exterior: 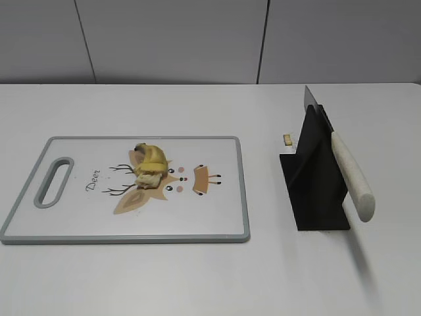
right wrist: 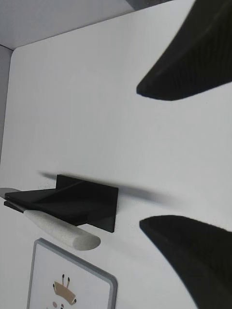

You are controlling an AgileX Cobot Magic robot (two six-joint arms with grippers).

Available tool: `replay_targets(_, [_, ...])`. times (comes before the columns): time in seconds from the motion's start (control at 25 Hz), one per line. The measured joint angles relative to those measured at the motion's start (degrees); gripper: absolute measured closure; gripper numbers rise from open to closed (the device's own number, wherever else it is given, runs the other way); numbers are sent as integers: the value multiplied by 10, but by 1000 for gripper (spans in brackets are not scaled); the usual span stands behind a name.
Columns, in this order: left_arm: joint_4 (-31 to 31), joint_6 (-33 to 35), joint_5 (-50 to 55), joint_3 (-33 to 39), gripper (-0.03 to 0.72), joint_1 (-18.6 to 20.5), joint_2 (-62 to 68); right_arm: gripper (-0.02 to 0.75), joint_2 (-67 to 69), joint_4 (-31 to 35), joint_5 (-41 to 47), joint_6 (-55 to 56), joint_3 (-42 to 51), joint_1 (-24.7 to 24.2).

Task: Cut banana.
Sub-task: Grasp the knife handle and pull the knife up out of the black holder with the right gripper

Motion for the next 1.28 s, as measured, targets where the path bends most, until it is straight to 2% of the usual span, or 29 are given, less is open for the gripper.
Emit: replay_targets(1.28, [-3, 0, 0, 0, 189, 0, 0, 166, 0, 0, 0, 0, 0, 0])
